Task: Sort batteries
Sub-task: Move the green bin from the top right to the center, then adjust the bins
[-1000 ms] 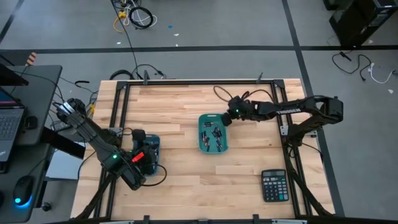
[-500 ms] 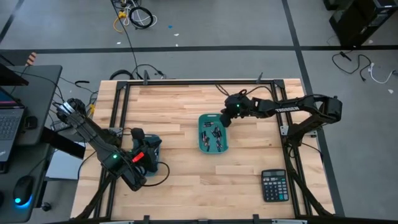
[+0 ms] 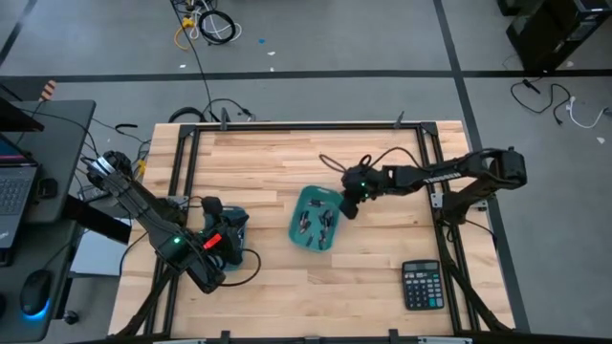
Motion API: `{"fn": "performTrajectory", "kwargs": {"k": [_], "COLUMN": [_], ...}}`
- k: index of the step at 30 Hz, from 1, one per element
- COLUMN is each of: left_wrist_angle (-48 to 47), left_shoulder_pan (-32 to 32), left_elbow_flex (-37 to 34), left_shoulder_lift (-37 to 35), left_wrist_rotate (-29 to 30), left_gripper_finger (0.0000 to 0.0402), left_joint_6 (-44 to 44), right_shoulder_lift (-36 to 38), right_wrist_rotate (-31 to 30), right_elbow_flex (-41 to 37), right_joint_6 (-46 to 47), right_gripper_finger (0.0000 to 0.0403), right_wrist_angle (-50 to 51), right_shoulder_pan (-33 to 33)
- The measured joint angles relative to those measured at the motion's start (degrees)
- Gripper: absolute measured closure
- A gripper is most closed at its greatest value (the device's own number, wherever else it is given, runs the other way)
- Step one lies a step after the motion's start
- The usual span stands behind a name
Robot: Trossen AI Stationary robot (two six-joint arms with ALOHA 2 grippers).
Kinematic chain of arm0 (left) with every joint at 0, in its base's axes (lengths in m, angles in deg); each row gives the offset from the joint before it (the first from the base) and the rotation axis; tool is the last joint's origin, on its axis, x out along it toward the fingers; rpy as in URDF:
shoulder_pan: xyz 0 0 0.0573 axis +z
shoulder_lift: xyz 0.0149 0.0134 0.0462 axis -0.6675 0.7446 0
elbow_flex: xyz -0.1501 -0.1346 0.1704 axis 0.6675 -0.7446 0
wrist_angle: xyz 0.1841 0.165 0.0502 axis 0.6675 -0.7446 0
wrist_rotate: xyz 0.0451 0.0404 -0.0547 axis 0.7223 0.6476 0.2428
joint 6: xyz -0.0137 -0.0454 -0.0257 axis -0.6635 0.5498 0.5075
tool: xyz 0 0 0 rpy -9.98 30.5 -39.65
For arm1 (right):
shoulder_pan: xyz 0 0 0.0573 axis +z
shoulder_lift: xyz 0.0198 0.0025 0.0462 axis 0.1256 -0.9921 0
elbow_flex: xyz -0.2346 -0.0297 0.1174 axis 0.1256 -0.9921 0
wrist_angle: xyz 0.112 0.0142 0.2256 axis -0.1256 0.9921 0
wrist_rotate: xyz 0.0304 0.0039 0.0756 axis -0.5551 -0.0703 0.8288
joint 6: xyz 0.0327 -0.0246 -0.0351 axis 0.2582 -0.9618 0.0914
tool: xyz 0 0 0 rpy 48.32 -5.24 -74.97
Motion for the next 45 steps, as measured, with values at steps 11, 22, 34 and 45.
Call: {"fn": "performTrajectory", "kwargs": {"k": [11,22,34,45], "left_wrist_angle": [19.5,51.7,64.2,63.1], "left_shoulder_pan": [0.2,9.4,18.7,19.7], "left_elbow_flex": [-4.7,-19.6,-25.1,-25.1], "left_shoulder_lift": [0.0,0.0,0.0,-0.2], "left_wrist_rotate": [-25.1,-38.2,-41.6,-44.2], "left_gripper_finger": [0.0402,0.0402,0.0402,0.0402], "left_joint_6": [-17.2,-37.9,-43.8,-43.8], "right_shoulder_lift": [0.0,0.0,0.0,0.0], "right_wrist_rotate": [-0.1,-5.3,-8.4,-8.4], "right_elbow_flex": [0.0,0.0,0.0,0.0], "right_joint_6": [7.7,10.6,10.0,9.5], "right_gripper_finger": [0.0403,0.0403,0.0403,0.0403], "right_wrist_angle": [1.0,2.1,2.1,2.1], "right_shoulder_pan": [11.0,12.9,12.7,11.7]}}
